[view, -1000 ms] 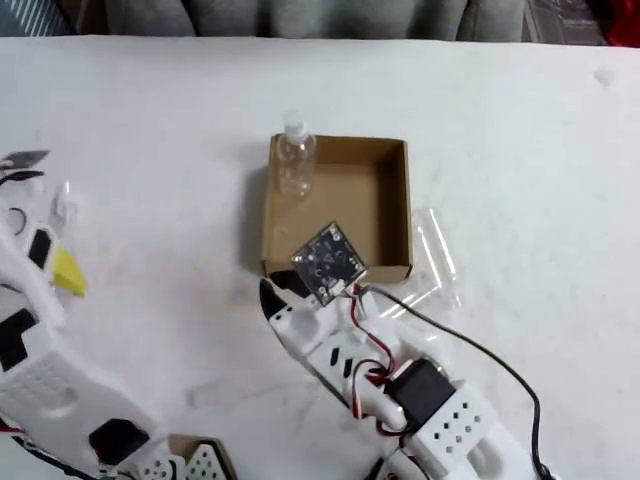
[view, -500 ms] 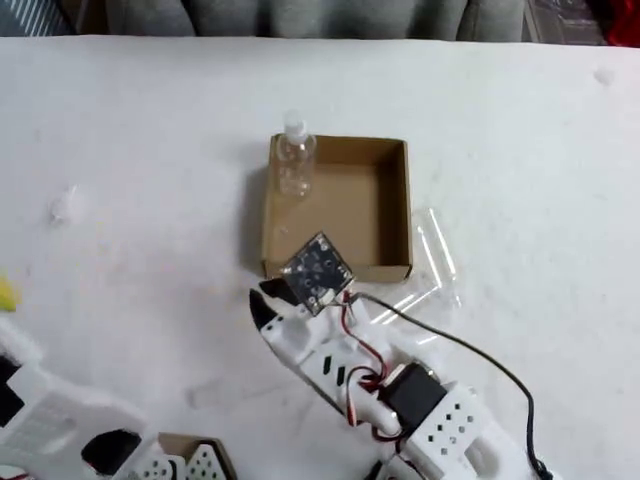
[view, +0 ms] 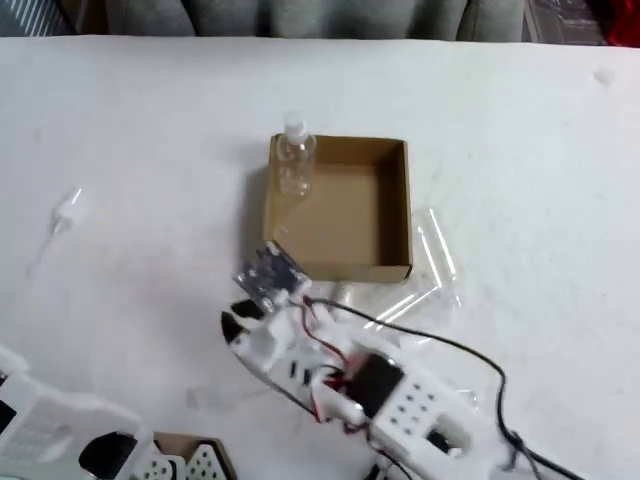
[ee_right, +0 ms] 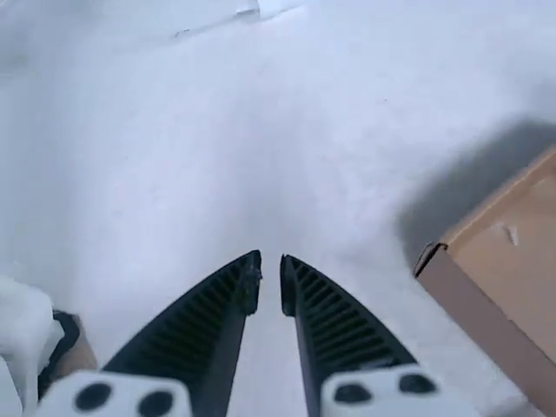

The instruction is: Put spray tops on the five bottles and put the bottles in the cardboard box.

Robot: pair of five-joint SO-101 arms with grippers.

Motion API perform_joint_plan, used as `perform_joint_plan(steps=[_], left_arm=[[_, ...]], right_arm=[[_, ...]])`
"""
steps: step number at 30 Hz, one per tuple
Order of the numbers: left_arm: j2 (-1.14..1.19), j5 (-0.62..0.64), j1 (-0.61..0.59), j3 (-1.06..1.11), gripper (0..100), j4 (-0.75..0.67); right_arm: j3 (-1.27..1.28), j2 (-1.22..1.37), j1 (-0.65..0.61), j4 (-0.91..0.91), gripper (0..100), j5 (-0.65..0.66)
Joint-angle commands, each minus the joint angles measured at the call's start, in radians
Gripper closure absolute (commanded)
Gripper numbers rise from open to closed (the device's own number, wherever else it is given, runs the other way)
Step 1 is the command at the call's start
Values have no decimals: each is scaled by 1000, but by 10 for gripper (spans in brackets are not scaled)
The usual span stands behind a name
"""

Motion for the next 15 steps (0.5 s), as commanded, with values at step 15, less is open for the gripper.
perform_joint_plan(steps=[15], left_arm=[[73, 210, -24, -187, 980, -153]], right_arm=[[-815, 1078, -44, -460, 984, -411]])
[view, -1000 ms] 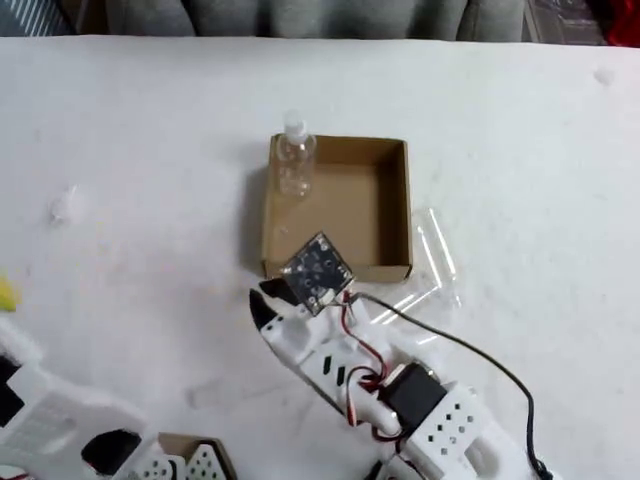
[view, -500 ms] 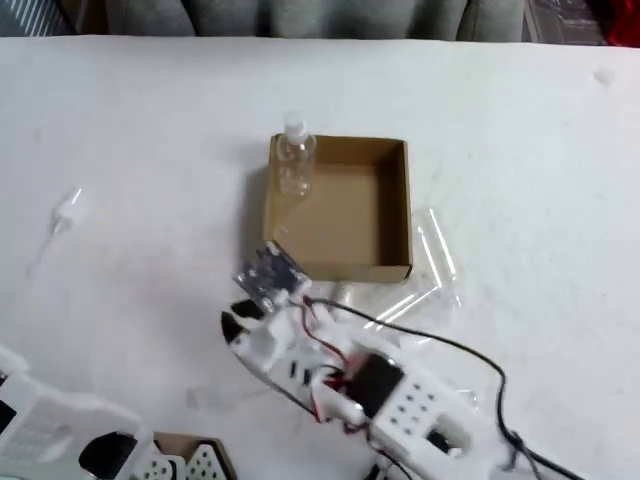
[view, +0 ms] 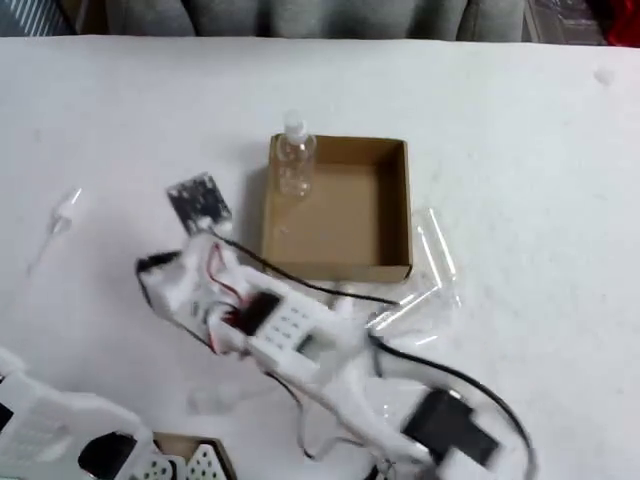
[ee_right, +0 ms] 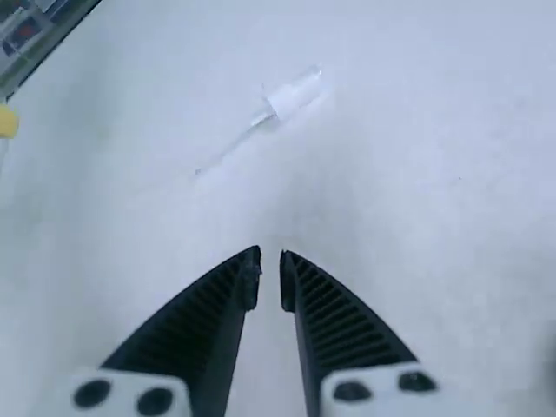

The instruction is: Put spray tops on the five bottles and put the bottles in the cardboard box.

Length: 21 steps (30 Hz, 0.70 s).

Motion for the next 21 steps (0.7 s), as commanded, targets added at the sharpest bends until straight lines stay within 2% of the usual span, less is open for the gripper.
perform_joint_plan(steps=[1, 6, 12, 18, 21], left_arm=[[91, 17, -8, -143, 980, -31], [263, 31, -39, -339, 980, -26], [433, 140, -84, -598, 980, 40], [555, 183, -31, -781, 980, 137], [593, 192, -1, -865, 980, 207]], right_arm=[[-327, 246, -15, -33, 984, -46], [-652, 506, -28, -33, 984, -48], [-1014, 783, -28, -22, 984, -49], [-1332, 980, -18, 148, 984, -49], [-1487, 1069, -16, 179, 983, -49]])
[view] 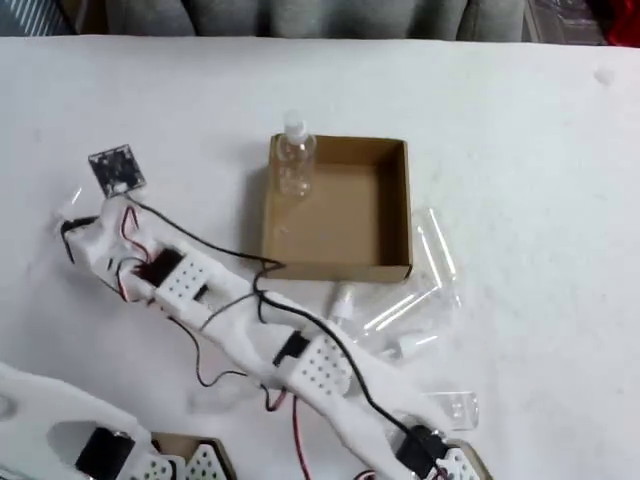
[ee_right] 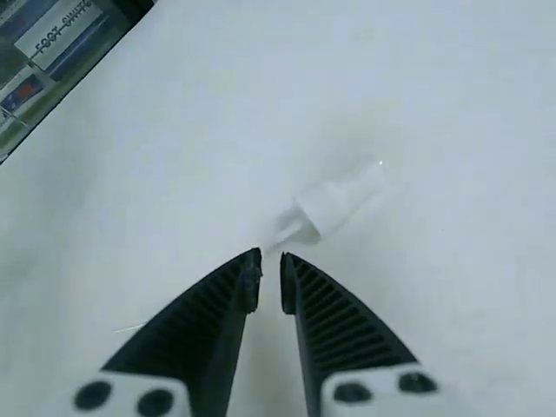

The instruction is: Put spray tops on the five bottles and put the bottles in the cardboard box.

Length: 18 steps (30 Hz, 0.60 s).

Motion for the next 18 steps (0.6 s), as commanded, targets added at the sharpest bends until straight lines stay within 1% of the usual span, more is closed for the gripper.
perform_joint_plan(steps=[1, 4, 7, 9, 11, 15, 17, 18], left_arm=[[21, 28, 58, -172, 980, 107], [53, 28, 62, -224, 980, 141], [85, 28, 62, -245, 980, 143], [102, 23, 74, -244, 980, 143], [113, 21, 88, -244, 980, 166], [108, 20, 133, -245, 980, 253], [105, 21, 165, -245, 980, 270], [101, 21, 180, -245, 980, 270]], right_arm=[[-287, 85, 5, 53, 977, -8], [-434, 174, 4, 111, 915, -28], [-554, 255, 5, 186, 854, -132], [-620, 291, 5, 263, 842, -146], [-701, 305, 5, 381, 863, -144], [-876, 312, 10, 694, 949, -141], [-964, 314, 22, 826, 985, -140], [-987, 308, 28, 881, 984, -140]])
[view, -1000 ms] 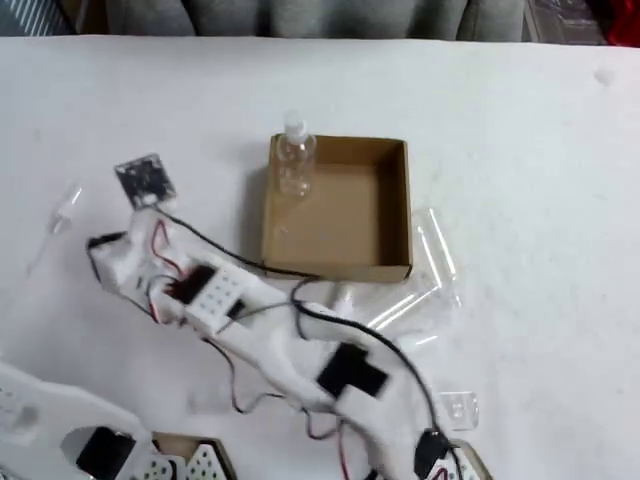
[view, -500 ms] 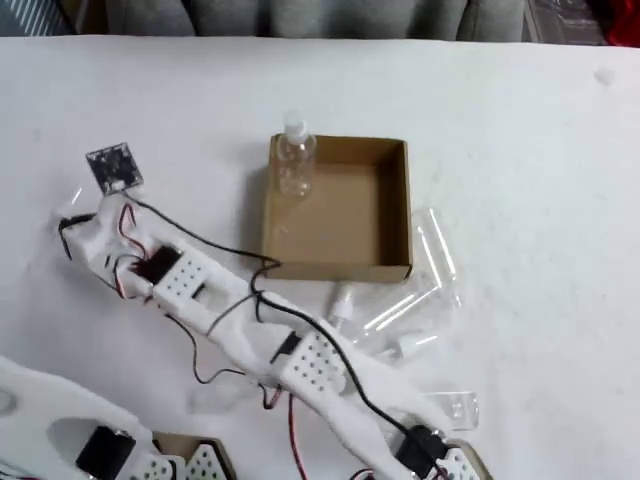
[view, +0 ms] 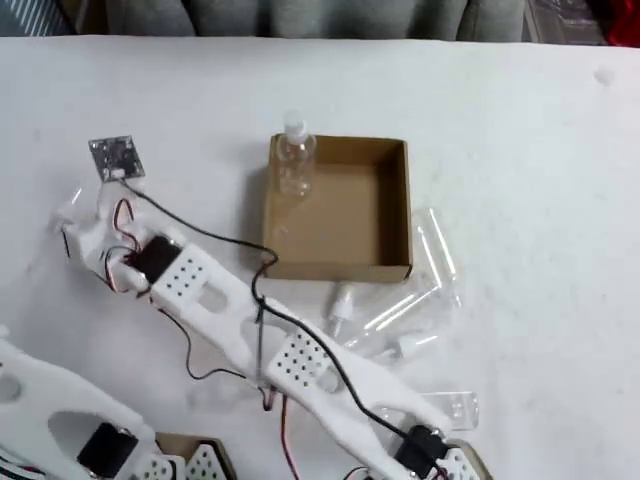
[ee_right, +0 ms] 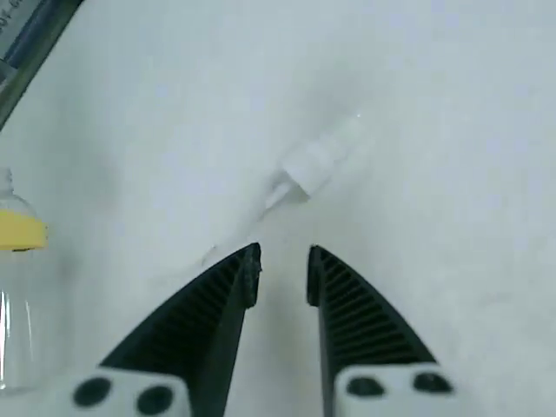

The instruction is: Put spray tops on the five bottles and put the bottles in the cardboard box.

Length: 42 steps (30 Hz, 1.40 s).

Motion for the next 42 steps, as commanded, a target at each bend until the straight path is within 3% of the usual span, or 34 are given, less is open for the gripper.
perform_joint_plan(steps=[1, 6, 13, 18, 25, 33, 42], left_arm=[[-48, 8, 82, -49, 980, 38], [-148, 8, 139, 35, 980, 40], [-404, 6, 240, 348, 980, 37], [-598, 3, 329, 609, 980, 25], [-877, 5, 458, 1073, 980, -192], [-1067, 6, 579, 1499, 980, -473], [-1082, 11, 722, 1745, 980, -689]], right_arm=[[-181, -36, 33, 289, 978, -6], [-173, -108, 64, 403, 971, -2], [-173, -294, 44, 691, 971, 287], [-163, -430, 90, 802, 972, 387], [-84, -553, 185, 806, 984, 388], [437, -878, 191, 802, 984, 396], [1076, -1311, 320, 794, 982, 400]])
